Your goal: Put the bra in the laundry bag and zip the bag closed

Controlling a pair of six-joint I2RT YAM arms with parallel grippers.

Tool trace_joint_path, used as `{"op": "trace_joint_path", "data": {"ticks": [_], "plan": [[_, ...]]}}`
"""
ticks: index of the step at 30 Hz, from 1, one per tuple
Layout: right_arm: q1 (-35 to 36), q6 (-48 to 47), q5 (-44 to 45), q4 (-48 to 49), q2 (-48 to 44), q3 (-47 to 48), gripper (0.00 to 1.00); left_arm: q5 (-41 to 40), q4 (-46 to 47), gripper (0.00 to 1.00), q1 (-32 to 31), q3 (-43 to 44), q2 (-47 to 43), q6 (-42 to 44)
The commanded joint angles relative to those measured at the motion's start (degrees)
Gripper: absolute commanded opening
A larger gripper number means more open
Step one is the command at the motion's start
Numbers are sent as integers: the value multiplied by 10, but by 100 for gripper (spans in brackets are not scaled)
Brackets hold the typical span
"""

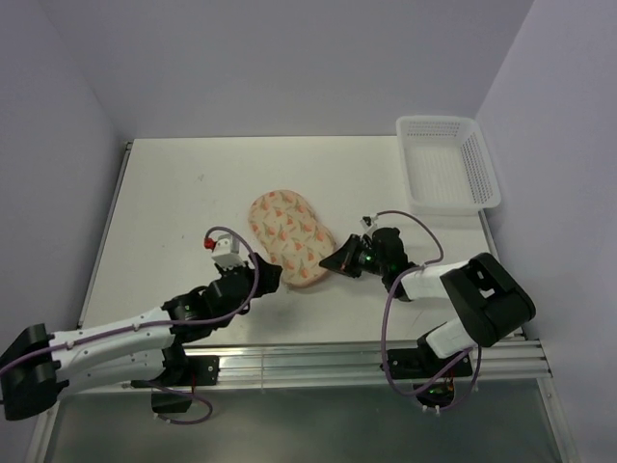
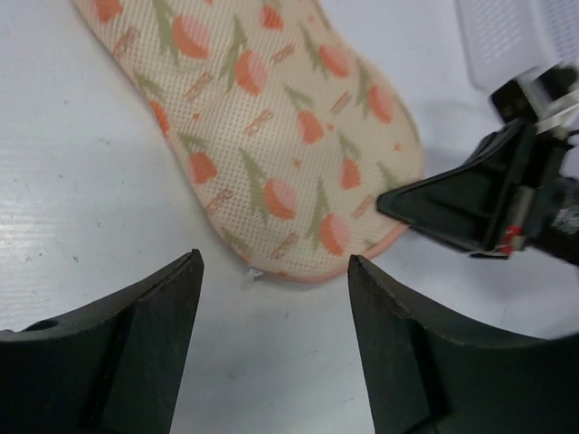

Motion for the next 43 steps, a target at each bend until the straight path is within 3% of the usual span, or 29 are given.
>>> {"op": "trace_joint_path", "data": {"ticks": [1, 3, 6, 7, 11, 17, 24, 27, 43], "plan": [[14, 30, 45, 75, 1, -1, 2, -16, -58, 73, 2, 12, -64, 3], [26, 20, 66, 51, -4, 2, 12, -20, -79, 78, 2, 19, -99, 14], [38, -16, 111, -20, -35, 5, 84, -26, -110, 80, 2, 50, -128, 26], [41, -30, 125, -46, -60, 11, 99, -29, -117, 81, 2, 58, -142, 28], [47, -91, 222, -191, -158, 6, 100, -35, -148, 85, 2, 87, -182, 53], [46, -146, 330, -333, -346, 10, 100, -44, -180, 89, 2, 119, -239, 88], [47, -220, 391, -473, -580, 72, 100, -71, -252, 90, 2, 185, -265, 121], [47, -239, 429, -518, -632, 117, 100, -78, -264, 89, 2, 191, -289, 138], [46, -240, 452, -521, -647, 120, 100, -85, -280, 85, 2, 170, -305, 130]]}}
